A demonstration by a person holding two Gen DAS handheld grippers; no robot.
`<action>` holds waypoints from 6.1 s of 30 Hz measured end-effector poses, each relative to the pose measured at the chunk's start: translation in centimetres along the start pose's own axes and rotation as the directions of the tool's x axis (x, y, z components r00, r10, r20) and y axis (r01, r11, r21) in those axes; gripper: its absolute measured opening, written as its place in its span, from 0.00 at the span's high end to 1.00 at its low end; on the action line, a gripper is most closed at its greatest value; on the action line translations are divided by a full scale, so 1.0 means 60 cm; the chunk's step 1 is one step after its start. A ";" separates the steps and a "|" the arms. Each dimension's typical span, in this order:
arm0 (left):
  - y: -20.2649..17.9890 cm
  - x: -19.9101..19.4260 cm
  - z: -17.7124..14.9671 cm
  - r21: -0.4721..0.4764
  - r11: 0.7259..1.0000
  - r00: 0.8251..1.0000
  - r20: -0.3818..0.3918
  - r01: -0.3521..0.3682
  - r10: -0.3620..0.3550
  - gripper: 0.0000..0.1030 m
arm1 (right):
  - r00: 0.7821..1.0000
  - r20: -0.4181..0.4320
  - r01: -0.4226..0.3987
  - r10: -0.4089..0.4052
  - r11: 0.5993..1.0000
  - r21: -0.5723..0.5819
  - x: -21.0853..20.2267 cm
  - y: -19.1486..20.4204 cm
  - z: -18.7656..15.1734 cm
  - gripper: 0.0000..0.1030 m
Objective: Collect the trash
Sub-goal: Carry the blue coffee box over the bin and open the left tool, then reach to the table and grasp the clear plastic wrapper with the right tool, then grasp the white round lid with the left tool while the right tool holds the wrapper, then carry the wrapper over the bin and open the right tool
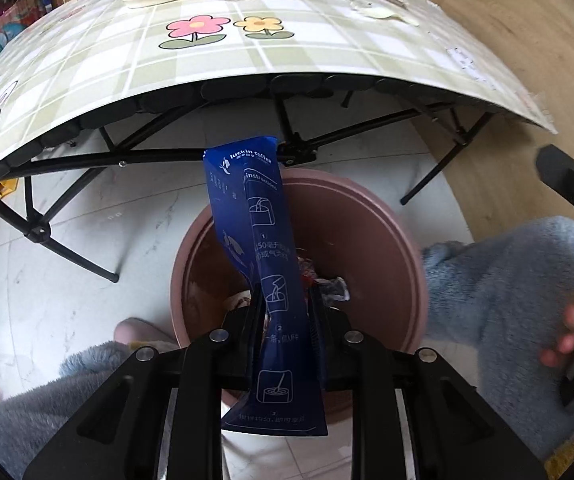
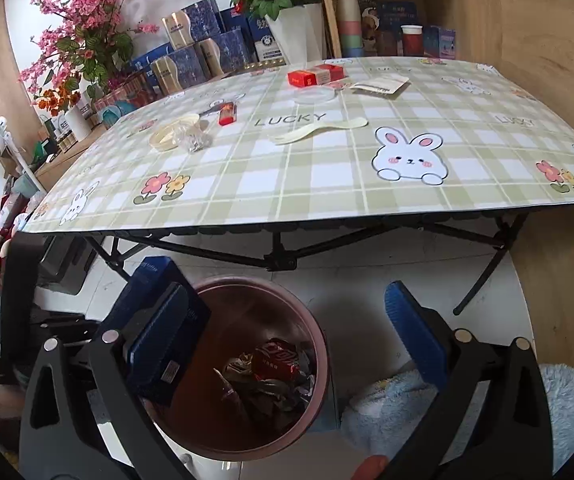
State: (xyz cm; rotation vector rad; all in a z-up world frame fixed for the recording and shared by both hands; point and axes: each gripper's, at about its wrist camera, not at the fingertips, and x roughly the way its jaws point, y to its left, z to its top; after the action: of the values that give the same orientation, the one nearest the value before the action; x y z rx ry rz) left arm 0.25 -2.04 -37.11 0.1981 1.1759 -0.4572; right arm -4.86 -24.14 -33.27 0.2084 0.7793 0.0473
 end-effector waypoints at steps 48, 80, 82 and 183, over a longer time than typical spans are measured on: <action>0.082 -0.175 0.066 -0.125 0.991 0.896 0.431 -0.057 0.106 0.08 | 1.000 -0.009 0.021 -0.021 1.000 0.000 0.022 -0.020 0.052 0.05; 0.304 -0.168 0.274 -0.311 0.950 0.914 0.377 -0.026 0.148 0.08 | 0.963 -0.233 -0.189 0.134 0.953 -0.236 0.301 0.184 0.292 0.43; 0.304 -0.158 0.279 -0.305 0.952 0.919 0.371 -0.018 0.136 0.08 | 0.960 -0.242 -0.198 0.141 0.953 -0.228 0.305 0.186 0.291 0.46; 0.017 -0.205 0.009 -0.109 0.994 0.943 0.333 0.013 0.024 0.20 | 0.921 -0.350 -0.196 0.168 0.980 -0.046 0.109 0.042 -0.029 0.73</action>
State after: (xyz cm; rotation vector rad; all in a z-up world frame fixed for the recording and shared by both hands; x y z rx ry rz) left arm -2.61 1.60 -25.66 0.0260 0.8630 -0.4013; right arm -1.34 -20.62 -38.51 0.1981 1.1051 0.2982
